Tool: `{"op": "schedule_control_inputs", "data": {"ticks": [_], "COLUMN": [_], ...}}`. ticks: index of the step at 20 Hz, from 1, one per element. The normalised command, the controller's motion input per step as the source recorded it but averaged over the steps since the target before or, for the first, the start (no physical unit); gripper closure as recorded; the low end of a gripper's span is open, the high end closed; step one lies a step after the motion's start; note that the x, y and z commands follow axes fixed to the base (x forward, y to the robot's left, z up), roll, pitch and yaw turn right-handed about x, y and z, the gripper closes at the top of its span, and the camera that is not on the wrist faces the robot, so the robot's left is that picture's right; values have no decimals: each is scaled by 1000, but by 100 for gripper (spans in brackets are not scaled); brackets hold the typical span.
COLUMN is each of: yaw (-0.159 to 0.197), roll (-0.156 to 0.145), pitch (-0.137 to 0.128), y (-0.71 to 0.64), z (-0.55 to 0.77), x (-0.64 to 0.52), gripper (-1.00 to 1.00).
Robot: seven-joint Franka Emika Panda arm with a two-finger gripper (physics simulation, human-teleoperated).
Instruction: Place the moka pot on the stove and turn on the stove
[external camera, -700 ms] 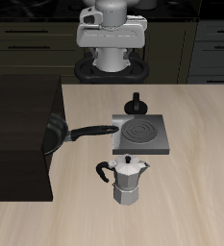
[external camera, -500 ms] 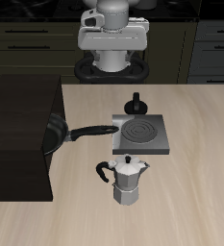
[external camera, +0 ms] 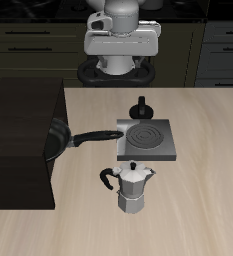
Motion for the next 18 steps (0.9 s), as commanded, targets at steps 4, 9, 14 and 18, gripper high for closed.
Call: {"op": "schedule_control_inputs", "data": {"ticks": [4,9,14,18], "yaw": [-41,-11,-4,4], "roll": [-26,15,8,-33], "pitch": [-5,9,-13,-41], "y": [34,114,76,-42], "z": [23,-63,38,122], "x": [321,251,168,257], "gripper": [-100,-100,-100,-100]}}
